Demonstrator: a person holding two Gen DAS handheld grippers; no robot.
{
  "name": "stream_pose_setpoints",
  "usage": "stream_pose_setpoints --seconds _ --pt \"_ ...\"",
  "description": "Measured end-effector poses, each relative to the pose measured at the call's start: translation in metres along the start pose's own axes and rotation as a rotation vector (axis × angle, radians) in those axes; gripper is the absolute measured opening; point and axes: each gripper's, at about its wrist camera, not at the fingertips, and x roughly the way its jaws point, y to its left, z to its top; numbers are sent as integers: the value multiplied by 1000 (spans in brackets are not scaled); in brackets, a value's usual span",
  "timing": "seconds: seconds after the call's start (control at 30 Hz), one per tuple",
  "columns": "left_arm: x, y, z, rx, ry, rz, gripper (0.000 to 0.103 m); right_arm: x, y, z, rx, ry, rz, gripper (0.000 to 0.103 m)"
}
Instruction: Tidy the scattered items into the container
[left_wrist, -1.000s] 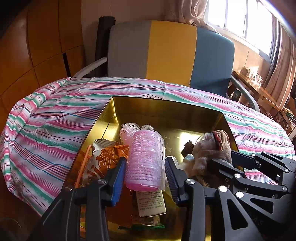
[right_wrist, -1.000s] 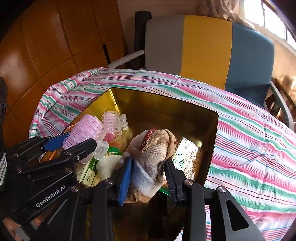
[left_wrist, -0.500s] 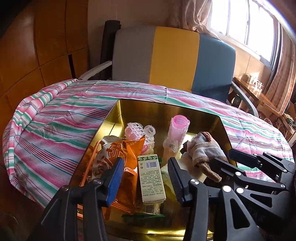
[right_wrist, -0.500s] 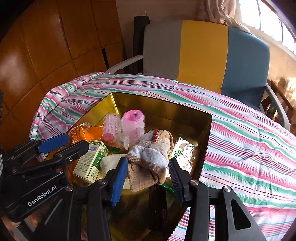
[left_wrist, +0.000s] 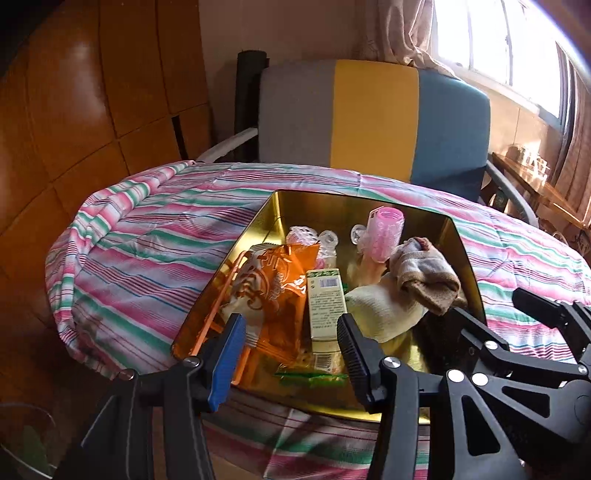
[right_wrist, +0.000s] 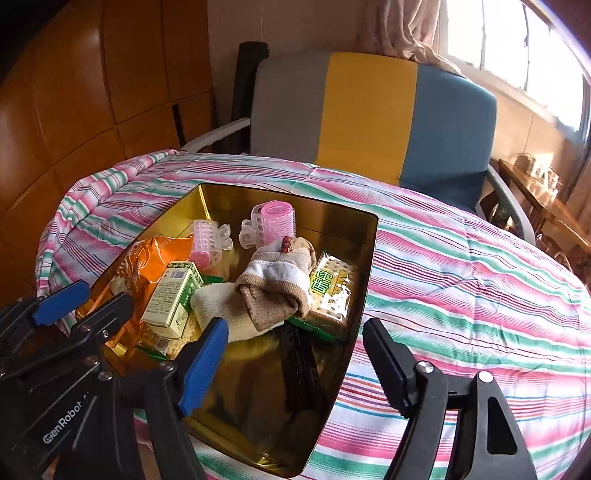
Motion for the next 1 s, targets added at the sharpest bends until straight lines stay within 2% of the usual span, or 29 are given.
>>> stream_pose_setpoints --seconds 0.07,0.33,0.63,0.77,0.87,1.0 --pt "-2 3 -3 -5 5 24 53 -4 1 -3 2 -3 -1 84" --pt "-19 20 -7 -87 -21 66 52 -17 14 -10 -2 -27 11 89" --pt "-11 30 -11 -146 56 31 50 -21 23 -11 -33 -39 1 90" --pt "-10 30 -13 -147 51 28 50 -22 24 -10 -43 -44 -6 90" --pt "-11 29 -14 -136 38 29 43 -22 26 -10 -54 -50 -10 91" --pt "-10 28 -14 -129 37 34 43 -25 29 -9 -64 -61 -17 91"
